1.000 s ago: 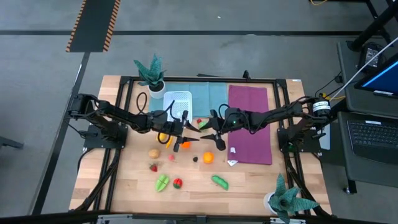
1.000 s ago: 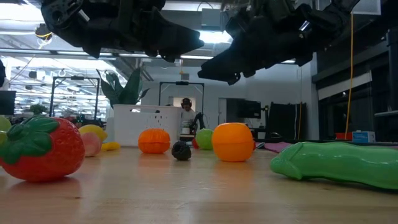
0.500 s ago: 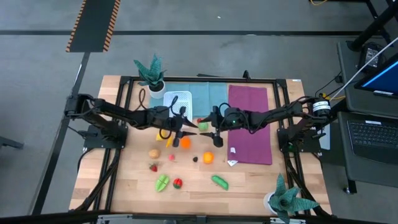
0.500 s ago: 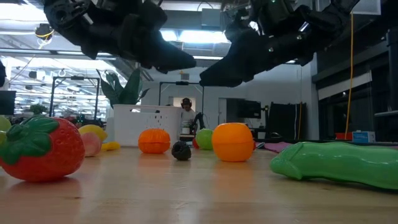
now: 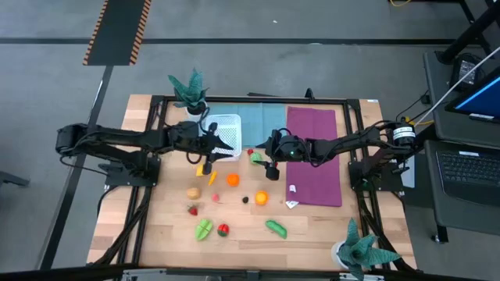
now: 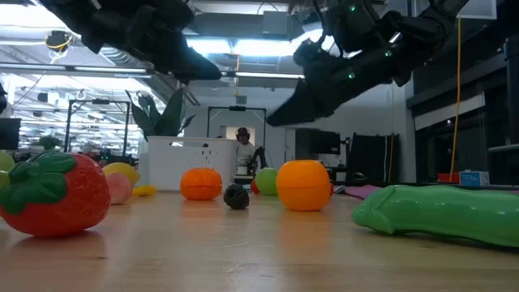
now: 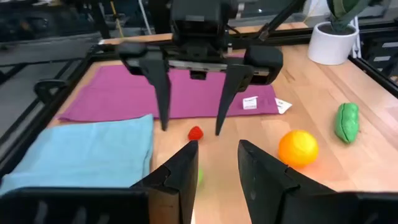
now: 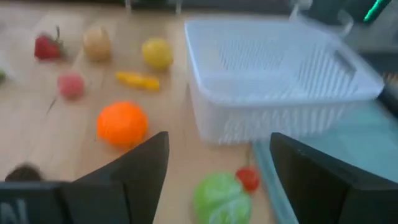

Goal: Pick and placing Produce into tupperware
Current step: Put the green cabbage into the white basket

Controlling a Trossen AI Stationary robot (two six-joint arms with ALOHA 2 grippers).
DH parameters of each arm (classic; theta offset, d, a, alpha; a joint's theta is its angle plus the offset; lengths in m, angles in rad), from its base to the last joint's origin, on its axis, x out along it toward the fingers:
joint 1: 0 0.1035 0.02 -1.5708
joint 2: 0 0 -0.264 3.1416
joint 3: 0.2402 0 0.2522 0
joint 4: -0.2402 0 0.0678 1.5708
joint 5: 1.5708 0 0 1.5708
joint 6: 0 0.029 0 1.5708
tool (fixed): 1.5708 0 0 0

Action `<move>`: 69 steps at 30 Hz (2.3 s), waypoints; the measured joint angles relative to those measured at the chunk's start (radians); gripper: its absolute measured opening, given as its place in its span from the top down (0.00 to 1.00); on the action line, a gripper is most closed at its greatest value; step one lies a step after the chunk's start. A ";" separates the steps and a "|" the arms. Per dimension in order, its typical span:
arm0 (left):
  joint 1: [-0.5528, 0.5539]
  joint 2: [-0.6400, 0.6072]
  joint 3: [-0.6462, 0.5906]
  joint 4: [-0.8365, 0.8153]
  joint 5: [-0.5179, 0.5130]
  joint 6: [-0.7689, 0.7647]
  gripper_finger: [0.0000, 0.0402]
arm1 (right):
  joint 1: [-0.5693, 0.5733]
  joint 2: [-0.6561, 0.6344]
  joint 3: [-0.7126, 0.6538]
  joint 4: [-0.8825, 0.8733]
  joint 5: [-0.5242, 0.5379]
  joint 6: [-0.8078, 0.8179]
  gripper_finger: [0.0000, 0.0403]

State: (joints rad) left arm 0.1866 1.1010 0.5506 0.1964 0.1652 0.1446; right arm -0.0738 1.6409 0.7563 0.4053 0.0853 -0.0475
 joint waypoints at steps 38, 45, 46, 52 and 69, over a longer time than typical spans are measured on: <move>0.036 -0.329 -0.243 -0.002 -0.083 -0.038 0.92 | -0.057 0.000 0.275 -0.598 -0.098 0.091 0.31; 0.036 -0.329 -0.243 -0.002 -0.083 -0.038 0.94 | -0.060 0.003 0.267 -0.603 -0.097 0.070 0.31; 0.036 -0.329 -0.243 -0.002 -0.083 -0.038 0.95 | -0.062 0.006 0.267 -0.599 -0.097 0.069 0.31; 0.036 -0.329 -0.243 -0.002 -0.083 -0.038 0.96 | -0.100 0.092 0.266 -0.593 -0.125 0.039 0.31; 0.036 -0.329 -0.243 -0.001 -0.083 -0.037 0.88 | -0.125 0.200 0.302 -0.568 -0.264 0.013 0.31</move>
State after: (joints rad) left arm 0.2224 0.7719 0.3077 0.1951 0.0826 0.1078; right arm -0.1988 1.8404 1.0580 -0.1628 -0.1790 -0.0349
